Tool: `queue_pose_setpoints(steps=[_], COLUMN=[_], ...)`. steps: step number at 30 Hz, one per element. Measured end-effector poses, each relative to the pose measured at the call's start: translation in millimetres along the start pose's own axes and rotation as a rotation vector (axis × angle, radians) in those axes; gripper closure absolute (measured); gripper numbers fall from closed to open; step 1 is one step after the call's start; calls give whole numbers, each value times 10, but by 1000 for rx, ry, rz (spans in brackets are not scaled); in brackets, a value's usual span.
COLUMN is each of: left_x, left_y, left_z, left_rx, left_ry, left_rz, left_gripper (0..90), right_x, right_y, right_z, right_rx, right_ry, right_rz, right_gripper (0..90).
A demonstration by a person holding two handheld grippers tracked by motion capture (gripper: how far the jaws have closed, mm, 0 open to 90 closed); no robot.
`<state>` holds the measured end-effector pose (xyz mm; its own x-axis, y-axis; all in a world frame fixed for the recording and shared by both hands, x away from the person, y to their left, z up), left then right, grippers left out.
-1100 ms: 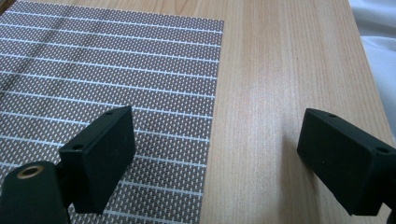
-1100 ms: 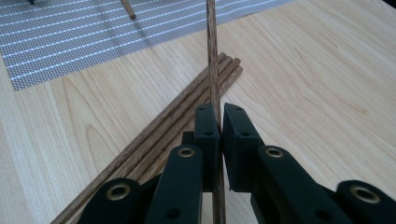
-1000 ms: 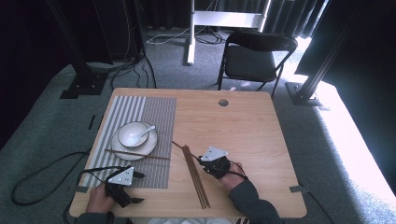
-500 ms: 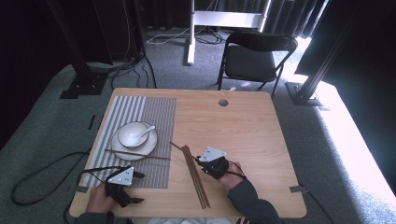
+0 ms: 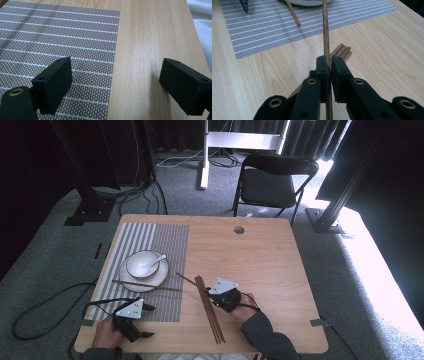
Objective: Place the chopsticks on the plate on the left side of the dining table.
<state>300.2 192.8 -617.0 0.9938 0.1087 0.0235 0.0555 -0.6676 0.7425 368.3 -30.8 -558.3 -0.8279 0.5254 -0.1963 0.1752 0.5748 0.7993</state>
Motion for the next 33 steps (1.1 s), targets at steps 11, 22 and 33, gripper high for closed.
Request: queue_pose_setpoints(steps=[11, 22, 33], left_x=[2, 1, 0], left_y=[0, 0, 0], left_z=[0, 0, 0], left_rx=[0, 0, 0], left_ry=[1, 0, 0], left_rz=[2, 1, 1], left_gripper=[116, 116, 116], right_x=[70, 141, 209], right_y=[80, 138, 172], right_z=[22, 54, 91], right_rx=[-8, -13, -14], right_ry=[16, 33, 51], right_rz=[-25, -45, -61], right_gripper=[845, 846, 846])
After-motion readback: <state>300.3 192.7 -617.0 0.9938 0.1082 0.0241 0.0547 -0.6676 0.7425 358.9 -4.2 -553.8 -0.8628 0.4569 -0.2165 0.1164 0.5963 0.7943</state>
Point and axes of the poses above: each handheld gripper's, and its own axes: z roughly forward along the jaws, y roughly out of its top, x roughly to its left, the point moved 10 cm from there along z, roughly forward along the jaws, and after that the axes turned 4 degrees about -x, right-handed, at the moved point
